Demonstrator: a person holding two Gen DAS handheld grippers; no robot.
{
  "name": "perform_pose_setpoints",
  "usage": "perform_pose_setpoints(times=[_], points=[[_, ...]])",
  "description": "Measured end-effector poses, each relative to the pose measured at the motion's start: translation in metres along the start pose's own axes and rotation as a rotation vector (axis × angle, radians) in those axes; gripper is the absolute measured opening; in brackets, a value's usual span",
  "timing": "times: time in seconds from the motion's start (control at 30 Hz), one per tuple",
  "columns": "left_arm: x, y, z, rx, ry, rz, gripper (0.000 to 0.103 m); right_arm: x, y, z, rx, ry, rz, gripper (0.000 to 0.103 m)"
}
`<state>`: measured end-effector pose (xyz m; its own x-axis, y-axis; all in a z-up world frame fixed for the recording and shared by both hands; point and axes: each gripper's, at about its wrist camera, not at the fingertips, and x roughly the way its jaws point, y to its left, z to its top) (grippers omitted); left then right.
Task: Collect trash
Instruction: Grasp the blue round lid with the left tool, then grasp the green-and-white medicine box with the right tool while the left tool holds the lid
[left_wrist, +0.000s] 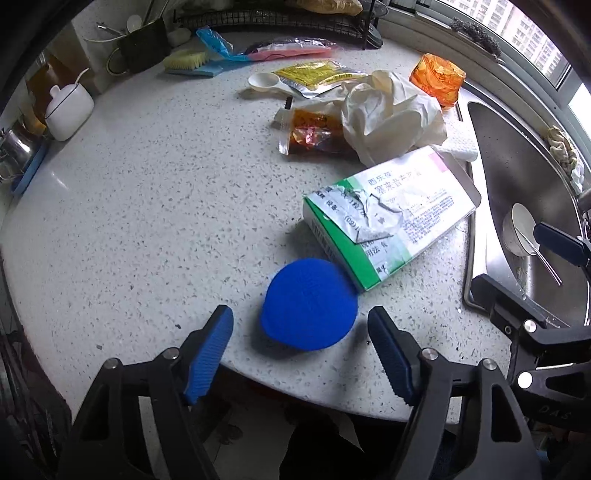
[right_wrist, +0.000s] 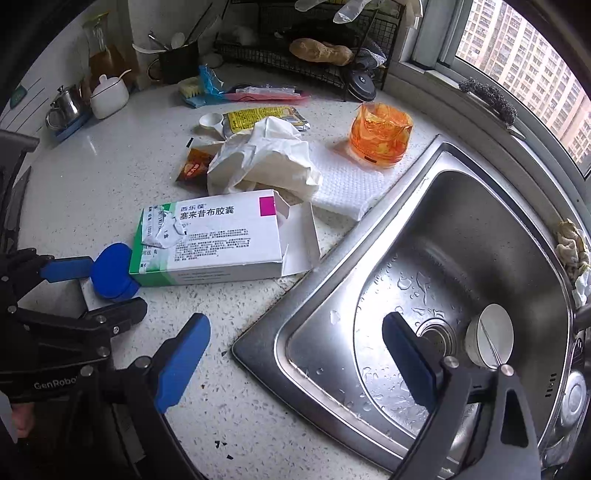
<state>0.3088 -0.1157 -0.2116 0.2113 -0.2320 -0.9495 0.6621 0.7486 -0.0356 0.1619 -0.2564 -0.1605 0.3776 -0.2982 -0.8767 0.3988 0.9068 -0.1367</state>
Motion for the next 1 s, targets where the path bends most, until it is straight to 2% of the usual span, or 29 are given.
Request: perform_pose_setpoints(times=[0.07, 0.1, 0.13, 0.33, 0.6, 0.77, 1.0], points=[[-0.001, 0.003, 0.004, 0.013, -0.007, 0.011, 0.062, 0.0, 0.001, 0.002, 0.02, 0.0, -0.008, 0.094], [-0.001, 0.004, 0.005, 0.017, -0.008, 0.018, 0.055, 0.0, 0.002, 0.003, 0.031, 0.0, -0.011, 0.094], [-0.003, 0.005, 0.006, 0.029, -0.01, 0.018, 0.043, -0.001, 0.002, 0.003, 0.041, -0.002, -0.013, 0.094], [-0.011, 0.02, -0.004, 0.033, -0.027, 0.007, 0.043, -0.002, 0.015, 0.008, 0.022, 0.006, -0.009, 0.094], [-0.036, 0.045, -0.021, -0.06, -0.079, -0.029, 0.043, -0.009, 0.037, 0.023, -0.129, 0.016, 0.035, 0.094], [-0.043, 0.046, -0.026, -0.117, -0.078, -0.036, 0.043, -0.002, 0.043, 0.037, -0.289, 0.06, 0.101, 0.094], [-0.045, 0.035, -0.031, -0.228, -0.06, 0.031, 0.043, 0.024, 0.047, 0.055, -0.558, 0.114, 0.197, 0.094]])
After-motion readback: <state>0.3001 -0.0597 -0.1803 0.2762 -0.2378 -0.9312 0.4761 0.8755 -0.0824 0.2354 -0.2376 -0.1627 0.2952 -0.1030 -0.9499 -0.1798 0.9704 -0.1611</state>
